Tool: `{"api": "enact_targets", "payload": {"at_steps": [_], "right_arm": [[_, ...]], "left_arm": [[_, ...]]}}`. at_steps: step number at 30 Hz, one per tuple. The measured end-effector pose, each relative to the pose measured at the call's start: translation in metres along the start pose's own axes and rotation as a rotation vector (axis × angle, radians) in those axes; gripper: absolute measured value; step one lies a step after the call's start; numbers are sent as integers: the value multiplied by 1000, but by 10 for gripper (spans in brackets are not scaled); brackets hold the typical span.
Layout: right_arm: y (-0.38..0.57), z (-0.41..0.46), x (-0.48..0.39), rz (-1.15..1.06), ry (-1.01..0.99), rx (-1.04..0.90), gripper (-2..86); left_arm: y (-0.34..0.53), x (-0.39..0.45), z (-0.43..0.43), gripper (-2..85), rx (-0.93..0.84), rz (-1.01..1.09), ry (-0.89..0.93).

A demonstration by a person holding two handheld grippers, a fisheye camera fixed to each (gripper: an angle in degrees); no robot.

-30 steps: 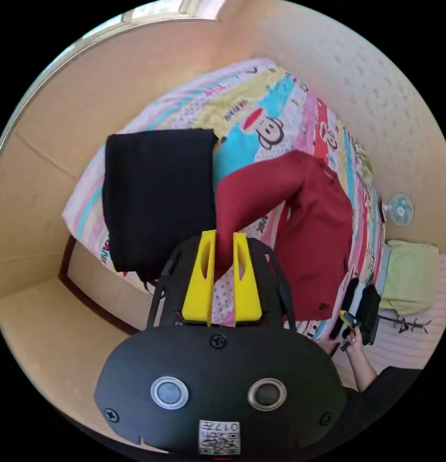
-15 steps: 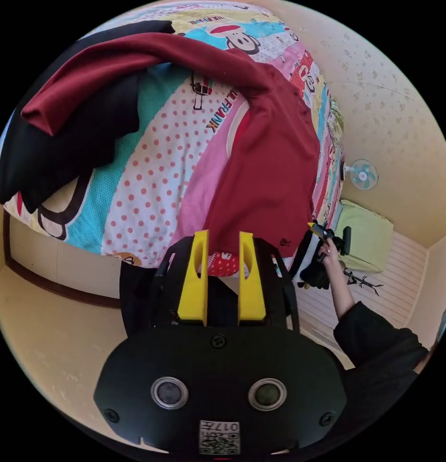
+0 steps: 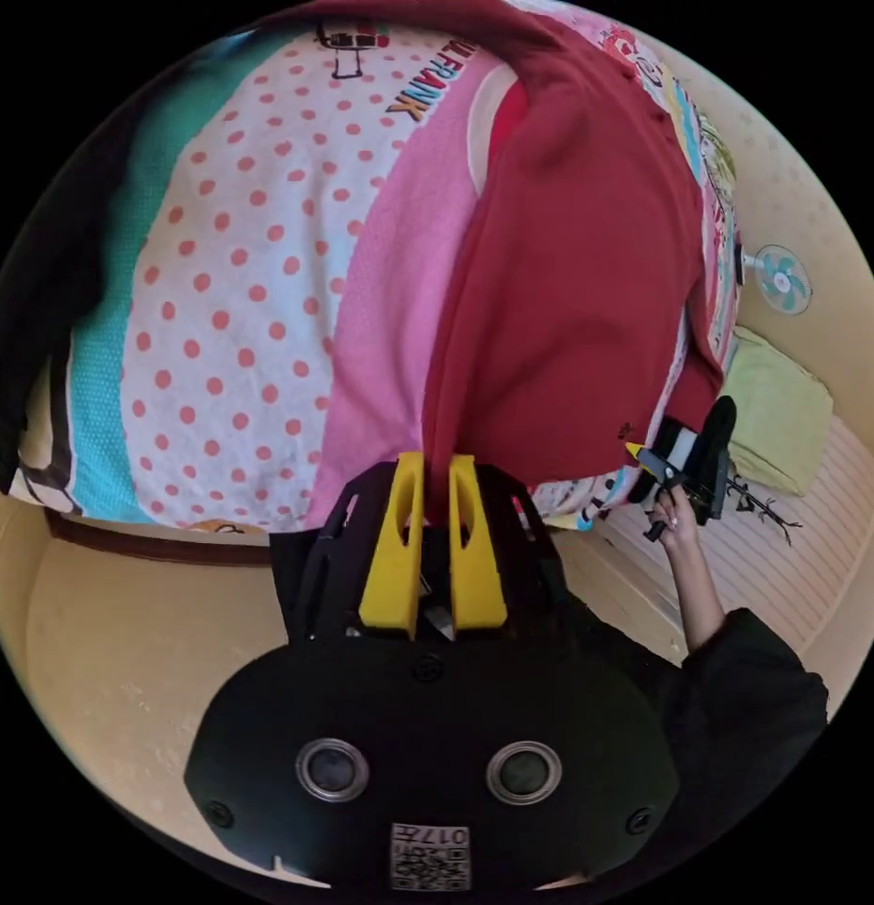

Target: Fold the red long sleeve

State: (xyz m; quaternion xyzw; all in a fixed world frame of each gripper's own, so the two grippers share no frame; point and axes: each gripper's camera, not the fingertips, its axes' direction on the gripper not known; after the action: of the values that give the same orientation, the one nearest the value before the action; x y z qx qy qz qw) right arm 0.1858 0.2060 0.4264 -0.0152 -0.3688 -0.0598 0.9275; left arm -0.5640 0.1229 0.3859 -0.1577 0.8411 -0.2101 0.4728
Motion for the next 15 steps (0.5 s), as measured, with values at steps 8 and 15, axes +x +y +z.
{"api": "enact_targets", "payload": {"at_steps": [8, 15], "right_arm": [[85, -29, -32, -235, 167, -243, 52], [70, -74, 45, 152, -100, 87, 126]], "left_arm": [[86, 8, -52, 39, -72, 5, -10], [141, -42, -42, 86, 42, -386, 196]]}}
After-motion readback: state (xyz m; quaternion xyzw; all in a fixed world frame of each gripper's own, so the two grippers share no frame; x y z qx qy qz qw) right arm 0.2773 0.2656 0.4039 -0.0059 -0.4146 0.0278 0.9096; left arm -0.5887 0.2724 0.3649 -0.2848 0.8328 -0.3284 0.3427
